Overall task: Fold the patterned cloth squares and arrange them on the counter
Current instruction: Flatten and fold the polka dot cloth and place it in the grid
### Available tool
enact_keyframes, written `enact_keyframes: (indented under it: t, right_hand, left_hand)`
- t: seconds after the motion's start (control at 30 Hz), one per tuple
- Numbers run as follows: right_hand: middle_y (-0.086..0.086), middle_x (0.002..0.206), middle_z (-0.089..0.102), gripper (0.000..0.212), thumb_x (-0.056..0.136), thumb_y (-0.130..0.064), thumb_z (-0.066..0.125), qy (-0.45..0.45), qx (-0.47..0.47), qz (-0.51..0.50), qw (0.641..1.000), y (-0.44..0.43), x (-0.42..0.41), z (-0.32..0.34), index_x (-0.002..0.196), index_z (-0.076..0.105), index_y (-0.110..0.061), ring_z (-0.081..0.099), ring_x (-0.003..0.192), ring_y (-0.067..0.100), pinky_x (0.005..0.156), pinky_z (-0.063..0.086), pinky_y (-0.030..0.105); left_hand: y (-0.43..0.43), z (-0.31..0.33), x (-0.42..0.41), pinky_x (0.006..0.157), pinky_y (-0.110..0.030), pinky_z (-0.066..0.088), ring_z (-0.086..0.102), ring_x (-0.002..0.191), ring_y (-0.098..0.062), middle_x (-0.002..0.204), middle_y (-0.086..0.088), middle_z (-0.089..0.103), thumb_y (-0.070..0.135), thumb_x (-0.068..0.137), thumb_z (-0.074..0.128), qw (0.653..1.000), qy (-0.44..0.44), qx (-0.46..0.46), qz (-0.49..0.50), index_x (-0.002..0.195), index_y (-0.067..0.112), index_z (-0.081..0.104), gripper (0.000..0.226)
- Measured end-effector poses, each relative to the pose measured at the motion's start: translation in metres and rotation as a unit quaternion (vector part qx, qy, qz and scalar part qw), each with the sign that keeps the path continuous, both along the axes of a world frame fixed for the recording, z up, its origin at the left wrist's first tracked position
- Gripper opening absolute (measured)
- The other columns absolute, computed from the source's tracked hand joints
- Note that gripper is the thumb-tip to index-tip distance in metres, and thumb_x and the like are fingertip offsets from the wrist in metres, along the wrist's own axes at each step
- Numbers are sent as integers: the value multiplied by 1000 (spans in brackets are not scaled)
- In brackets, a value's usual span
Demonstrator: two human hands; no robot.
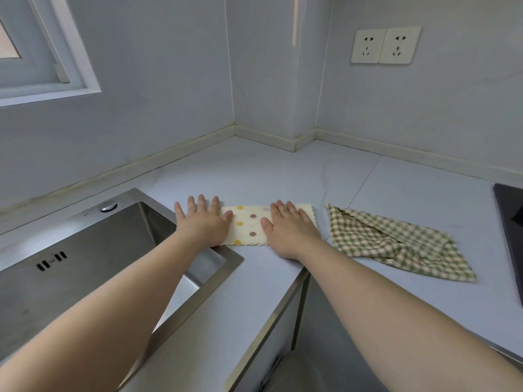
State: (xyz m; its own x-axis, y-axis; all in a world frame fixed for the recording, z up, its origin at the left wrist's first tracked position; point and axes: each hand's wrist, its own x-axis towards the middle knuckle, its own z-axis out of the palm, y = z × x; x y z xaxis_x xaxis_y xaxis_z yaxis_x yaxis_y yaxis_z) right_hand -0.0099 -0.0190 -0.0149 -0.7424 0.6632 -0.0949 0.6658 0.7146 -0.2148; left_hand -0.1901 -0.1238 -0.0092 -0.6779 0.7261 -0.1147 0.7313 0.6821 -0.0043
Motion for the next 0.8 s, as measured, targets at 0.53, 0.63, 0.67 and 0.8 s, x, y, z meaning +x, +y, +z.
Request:
enact_keyframes:
  t: [0.53,0.63,0.67,0.8]
  right_hand:
    - [-4,170,-12,64,106,-52,5,-18,-2,-3,1000,2,10,3,163,-4,-24,-13,156,17,126,-8,42]
    - [-2,170,-12,65,105,-52,3,-26,3,-21,999,7,18,4,163,-5,-22,-13,156,19,126,-8,45]
    - [-3,170,-12,64,106,-51,3,-31,5,-29,999,9,22,4,162,-5,-22,-13,156,19,125,-8,46]
    - [-3,170,-13,64,106,-48,1,-66,19,-63,996,19,36,9,162,-6,-21,-12,156,22,124,-10,51]
  left_hand:
    - [-5,-3,20,123,-55,5,-5,156,-27,170,0,-2,53,105,12,993,-38,14,-115,161,22,1,65]
    - [-8,-3,14,123,-57,3,-7,156,-25,170,2,-5,55,105,10,993,-39,6,-111,161,24,-2,65]
    - [-8,-3,13,123,-57,2,-8,156,-25,170,3,-5,55,105,10,993,-38,3,-111,161,24,-3,66]
    - [0,3,19,122,-60,-3,-6,156,-28,170,-3,-4,49,105,13,995,-28,-30,-93,161,18,-1,66]
